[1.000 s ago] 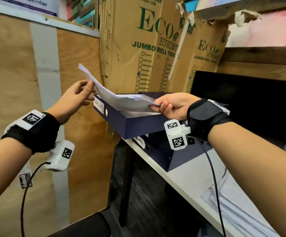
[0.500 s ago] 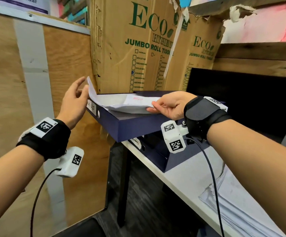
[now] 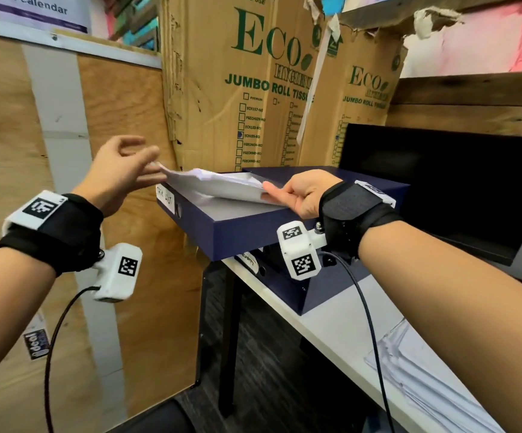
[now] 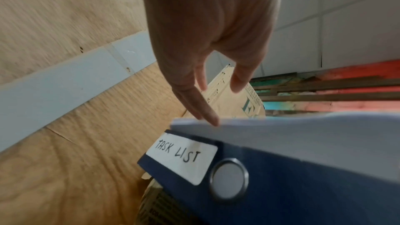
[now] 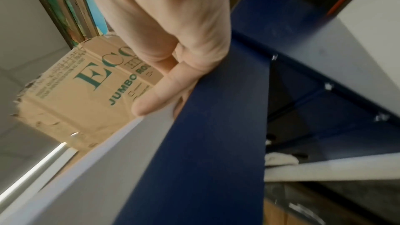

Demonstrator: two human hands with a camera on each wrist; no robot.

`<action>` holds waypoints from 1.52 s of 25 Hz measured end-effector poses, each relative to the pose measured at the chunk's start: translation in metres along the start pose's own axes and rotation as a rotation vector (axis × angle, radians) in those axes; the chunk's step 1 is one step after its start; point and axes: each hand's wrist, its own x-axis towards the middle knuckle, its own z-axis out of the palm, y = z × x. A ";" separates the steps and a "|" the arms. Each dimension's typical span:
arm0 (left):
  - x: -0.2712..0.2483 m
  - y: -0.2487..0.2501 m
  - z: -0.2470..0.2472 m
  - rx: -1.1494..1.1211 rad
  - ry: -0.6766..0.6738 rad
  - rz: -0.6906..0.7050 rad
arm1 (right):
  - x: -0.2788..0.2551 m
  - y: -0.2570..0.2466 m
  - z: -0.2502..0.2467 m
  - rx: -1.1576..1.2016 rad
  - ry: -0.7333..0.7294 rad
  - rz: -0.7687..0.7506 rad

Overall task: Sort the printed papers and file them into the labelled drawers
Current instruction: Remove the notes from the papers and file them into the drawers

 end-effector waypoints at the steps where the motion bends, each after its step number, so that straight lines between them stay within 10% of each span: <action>1: -0.003 -0.004 0.001 0.060 -0.040 0.005 | 0.001 -0.001 -0.003 -0.022 0.030 -0.052; 7: -0.015 -0.027 0.012 0.634 -0.276 0.197 | -0.025 -0.010 -0.010 -0.457 0.108 -0.203; 12: -0.021 -0.058 0.047 0.531 0.209 0.231 | -0.030 -0.017 -0.029 -1.297 0.302 -0.704; 15: -0.019 -0.065 0.068 0.409 0.282 0.169 | -0.020 -0.020 -0.054 -1.253 0.318 -0.739; 22: -0.007 -0.071 0.164 0.157 -0.139 -0.120 | 0.012 -0.020 -0.132 -1.276 0.754 -0.776; 27: 0.010 -0.088 0.200 -0.035 -0.154 -0.282 | 0.013 -0.016 -0.190 -1.264 0.838 -0.658; 30: -0.006 -0.076 0.215 0.120 -0.027 -0.096 | 0.003 -0.017 -0.224 -1.250 0.902 -0.652; 33: -0.046 -0.046 0.243 0.114 0.198 0.419 | -0.013 -0.018 -0.260 -1.220 0.966 -0.633; 38: -0.124 -0.005 0.332 0.026 -0.105 0.912 | -0.052 -0.008 -0.331 -1.280 1.121 -0.623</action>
